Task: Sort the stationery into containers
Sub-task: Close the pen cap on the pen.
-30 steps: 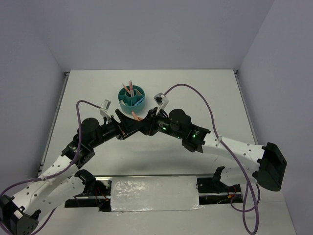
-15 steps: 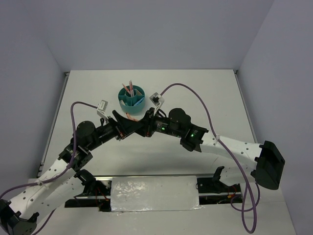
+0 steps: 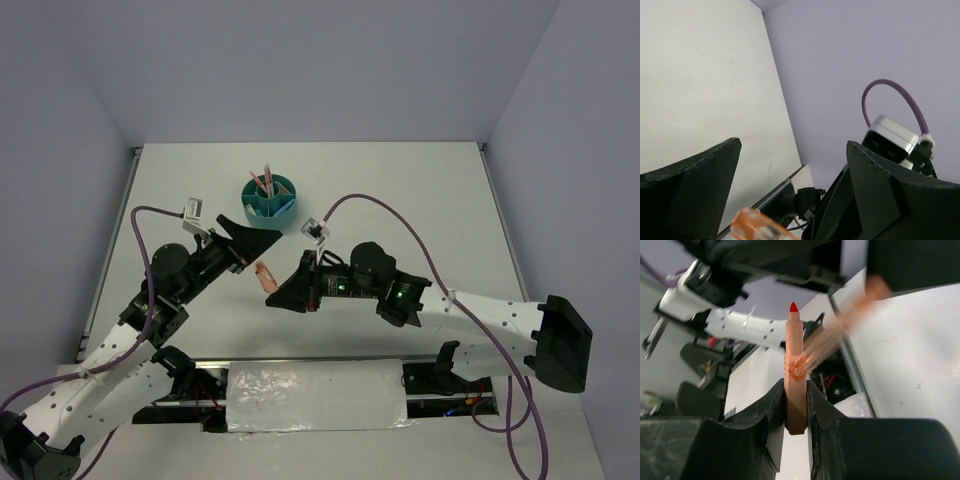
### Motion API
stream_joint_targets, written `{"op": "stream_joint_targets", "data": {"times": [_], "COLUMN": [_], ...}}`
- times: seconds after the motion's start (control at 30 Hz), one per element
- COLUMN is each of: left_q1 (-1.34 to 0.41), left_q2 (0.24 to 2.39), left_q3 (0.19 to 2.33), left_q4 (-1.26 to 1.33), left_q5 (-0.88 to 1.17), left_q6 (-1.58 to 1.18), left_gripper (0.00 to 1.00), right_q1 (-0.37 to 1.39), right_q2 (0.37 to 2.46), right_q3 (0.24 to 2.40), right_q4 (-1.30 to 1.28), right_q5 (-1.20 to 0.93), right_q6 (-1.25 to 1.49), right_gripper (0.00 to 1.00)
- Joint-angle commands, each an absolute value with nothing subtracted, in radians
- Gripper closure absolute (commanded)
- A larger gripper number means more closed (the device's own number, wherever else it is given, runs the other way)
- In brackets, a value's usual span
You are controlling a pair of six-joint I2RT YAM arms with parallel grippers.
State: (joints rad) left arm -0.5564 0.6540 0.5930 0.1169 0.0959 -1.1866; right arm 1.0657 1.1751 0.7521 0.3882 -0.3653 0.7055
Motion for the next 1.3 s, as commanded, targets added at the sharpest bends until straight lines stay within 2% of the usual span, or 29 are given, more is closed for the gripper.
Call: {"op": "stream_joint_targets", "data": {"times": [0.0, 0.17, 0.33, 0.5, 0.7, 0.87, 0.97, 1.13, 1.27], "left_q1": [-0.549, -0.546, -0.546, -0.546, -0.546, -0.546, -0.549, -0.567, -0.649], "left_q2": [0.653, 0.658, 0.641, 0.64, 0.643, 0.615, 0.6, 0.612, 0.646], "left_q3": [0.597, 0.591, 0.586, 0.577, 0.485, 0.476, 0.422, 0.445, 0.457], "left_q4": [0.228, 0.261, 0.259, 0.229, 0.319, 0.333, 0.472, 0.535, 0.592], "left_q5": [0.06, 0.094, 0.109, 0.161, 0.291, 0.313, 0.305, 0.295, 0.264], "left_q6": [-1.227, -1.239, -1.241, -1.29, -1.538, -1.695, -1.821, -1.903, -1.934], "left_gripper": [0.01, 0.01, 0.07, 0.01, 0.01, 0.01, 0.01, 0.01, 0.01], "right_q1": [1.074, 1.074, 1.072, 1.072, 1.072, 1.071, 1.071, 1.071, 1.072], "right_q2": [1.135, 1.123, 1.123, 1.105, 1.04, 1.031, 1.037, 1.063, 1.091], "right_q3": [0.785, 0.799, 0.816, 0.845, 0.825, 0.865, 0.879, 0.88, 0.896], "right_q4": [0.397, 0.348, 0.308, 0.262, 0.314, 0.337, 0.359, 0.423, 0.48], "right_q5": [-0.471, -0.446, -0.411, -0.364, -0.284, -0.348, -0.408, -0.498, -0.546], "right_q6": [0.664, 0.627, 0.597, 0.511, 0.336, 0.217, 0.172, 0.15, 0.152], "right_gripper": [1.0, 1.0, 1.0, 1.0, 1.0, 1.0, 1.0, 1.0, 1.0]}}
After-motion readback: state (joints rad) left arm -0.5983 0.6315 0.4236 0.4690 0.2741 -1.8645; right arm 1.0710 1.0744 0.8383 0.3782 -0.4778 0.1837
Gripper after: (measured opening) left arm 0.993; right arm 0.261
